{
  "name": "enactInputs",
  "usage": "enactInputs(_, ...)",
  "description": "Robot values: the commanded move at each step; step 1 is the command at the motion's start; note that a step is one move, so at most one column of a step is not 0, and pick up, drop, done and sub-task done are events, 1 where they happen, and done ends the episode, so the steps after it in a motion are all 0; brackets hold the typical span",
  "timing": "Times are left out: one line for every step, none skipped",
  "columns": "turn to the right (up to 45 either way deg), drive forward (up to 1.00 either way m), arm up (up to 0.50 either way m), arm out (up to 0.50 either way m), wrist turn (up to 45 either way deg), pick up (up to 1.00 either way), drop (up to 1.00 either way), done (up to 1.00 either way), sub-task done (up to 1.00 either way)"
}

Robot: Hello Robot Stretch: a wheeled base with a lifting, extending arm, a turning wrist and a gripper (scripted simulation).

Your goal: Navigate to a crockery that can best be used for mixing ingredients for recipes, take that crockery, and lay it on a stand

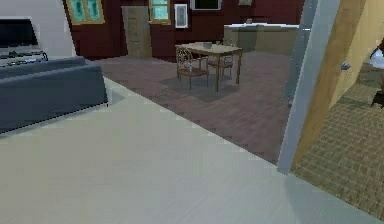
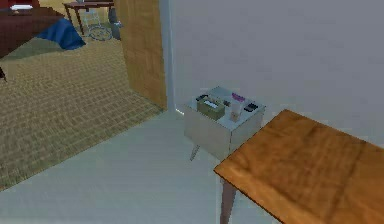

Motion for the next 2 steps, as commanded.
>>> enactInputs(6.0, 0.00, 0.00, 0.00, 0.0, 0.00, 0.00, 0.00, 0.00)
enactInputs(3.0, 0.00, 0.00, 0.00, 0.0, 0.00, 0.00, 0.00, 0.00)
